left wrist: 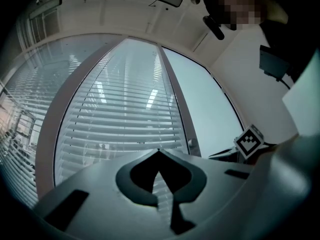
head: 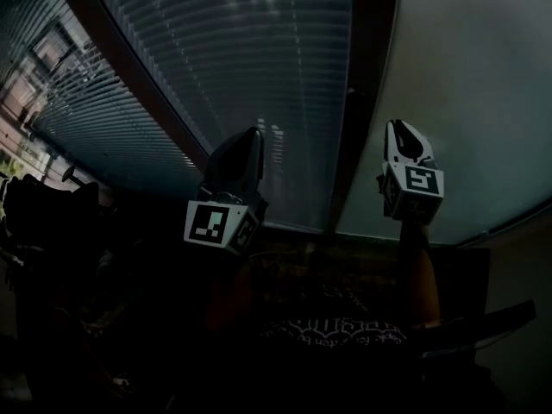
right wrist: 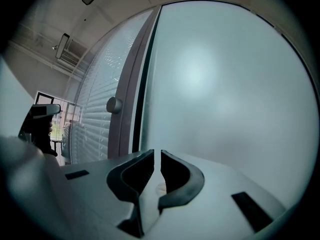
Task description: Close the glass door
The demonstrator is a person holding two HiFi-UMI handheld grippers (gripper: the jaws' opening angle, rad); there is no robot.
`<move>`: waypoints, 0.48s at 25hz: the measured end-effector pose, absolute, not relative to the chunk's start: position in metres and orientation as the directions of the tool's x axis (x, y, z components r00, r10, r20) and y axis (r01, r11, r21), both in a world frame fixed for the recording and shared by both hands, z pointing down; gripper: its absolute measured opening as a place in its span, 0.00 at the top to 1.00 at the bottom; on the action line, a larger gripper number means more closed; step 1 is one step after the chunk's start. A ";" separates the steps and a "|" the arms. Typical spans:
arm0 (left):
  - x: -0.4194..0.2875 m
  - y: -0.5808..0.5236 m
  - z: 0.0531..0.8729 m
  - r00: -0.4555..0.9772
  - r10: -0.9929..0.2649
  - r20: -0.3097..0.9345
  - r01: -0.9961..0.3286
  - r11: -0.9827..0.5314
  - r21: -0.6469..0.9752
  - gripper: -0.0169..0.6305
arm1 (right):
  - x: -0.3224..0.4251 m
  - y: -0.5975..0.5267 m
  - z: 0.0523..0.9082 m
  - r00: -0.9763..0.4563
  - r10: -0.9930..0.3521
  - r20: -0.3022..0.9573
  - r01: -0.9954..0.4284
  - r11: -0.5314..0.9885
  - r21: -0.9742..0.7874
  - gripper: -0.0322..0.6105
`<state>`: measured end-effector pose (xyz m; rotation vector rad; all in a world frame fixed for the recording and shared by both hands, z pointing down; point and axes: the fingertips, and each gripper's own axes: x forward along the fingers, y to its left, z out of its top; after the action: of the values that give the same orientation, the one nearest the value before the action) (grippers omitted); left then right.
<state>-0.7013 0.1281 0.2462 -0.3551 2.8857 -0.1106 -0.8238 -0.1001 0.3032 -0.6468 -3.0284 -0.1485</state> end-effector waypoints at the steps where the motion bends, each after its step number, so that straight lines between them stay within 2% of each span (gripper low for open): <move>1: -0.700 0.128 0.247 -0.943 -0.248 -0.222 -0.230 0.968 -0.101 0.97 | -0.821 -0.102 0.299 -0.913 0.405 0.045 0.407 0.910 0.082 0.89; 4: -0.698 0.123 0.251 -0.939 -0.258 -0.225 -0.242 0.965 -0.098 0.97 | -0.806 -0.108 0.288 -0.913 0.407 -0.015 0.405 0.912 0.070 0.95; 12: -0.686 0.107 0.261 -0.931 -0.286 -0.226 -0.272 0.958 -0.095 0.97 | -0.765 -0.122 0.269 -0.904 0.417 -0.095 0.408 0.908 0.097 0.95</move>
<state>-0.6861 0.1065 0.2612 -0.4152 2.8712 -0.0906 -0.7653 -0.1218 0.2686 -0.6897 -3.1789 -0.1213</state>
